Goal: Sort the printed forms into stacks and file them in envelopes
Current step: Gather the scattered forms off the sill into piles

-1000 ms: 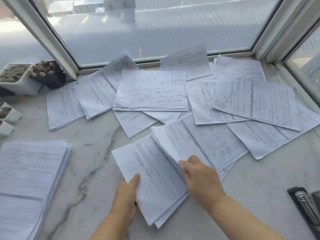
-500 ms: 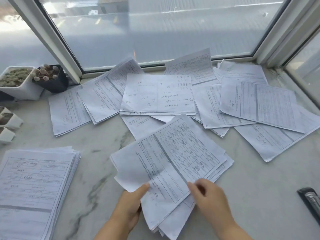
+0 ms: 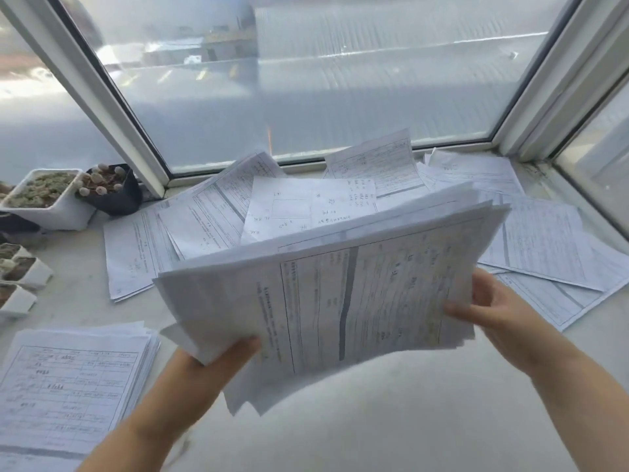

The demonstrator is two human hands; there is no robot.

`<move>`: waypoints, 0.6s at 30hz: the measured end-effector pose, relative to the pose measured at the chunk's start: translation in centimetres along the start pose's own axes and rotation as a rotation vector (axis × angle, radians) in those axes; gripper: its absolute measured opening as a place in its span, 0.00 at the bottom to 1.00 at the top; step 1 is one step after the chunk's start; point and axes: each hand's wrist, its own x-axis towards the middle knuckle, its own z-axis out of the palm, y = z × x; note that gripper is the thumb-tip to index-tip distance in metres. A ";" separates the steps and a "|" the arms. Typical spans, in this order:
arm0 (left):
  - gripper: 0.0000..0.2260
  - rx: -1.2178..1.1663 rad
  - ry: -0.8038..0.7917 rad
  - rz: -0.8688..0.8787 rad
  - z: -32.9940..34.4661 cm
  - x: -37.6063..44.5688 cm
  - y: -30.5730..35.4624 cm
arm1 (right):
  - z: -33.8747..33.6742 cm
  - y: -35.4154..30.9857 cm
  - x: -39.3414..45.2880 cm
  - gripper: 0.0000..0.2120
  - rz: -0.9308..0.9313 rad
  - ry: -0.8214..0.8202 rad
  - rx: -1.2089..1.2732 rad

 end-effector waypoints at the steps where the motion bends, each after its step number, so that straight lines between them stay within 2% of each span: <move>1: 0.15 0.055 0.025 0.034 -0.2 0.3 0.8 | 0.2 -0.6 0.7 0.31 -0.036 0.019 0.008; 5: 0.17 0.147 0.196 0.020 -1.0 1.1 1.2 | 0.9 -1.2 1.6 0.26 -0.108 0.055 -0.033; 7: 0.15 0.190 0.117 -0.002 -0.7 1.6 0.3 | 1.4 -0.4 1.7 0.18 -0.058 0.053 -0.139; 9: 0.09 0.257 -0.046 0.004 0.1 2.1 -1.0 | 2.1 1.0 2.2 0.10 0.023 0.091 -0.181; 10: 0.11 0.264 -0.084 0.010 0.4 2.4 -1.8 | 2.6 1.6 2.4 0.09 0.069 0.114 -0.166; 13: 0.16 0.179 -0.012 -0.019 0.7 3.1 -3.6 | 3.6 2.2 3.1 0.07 0.116 0.166 -0.215; 16: 0.10 -0.012 0.091 -0.131 -0.4 2.5 -4.7 | 3.8 1.4 4.0 0.09 0.046 0.138 -0.098; 18: 0.08 -0.117 0.161 -0.222 -1.7 1.3 -6.0 | 4.1 1.2 4.8 0.07 0.040 0.117 -0.124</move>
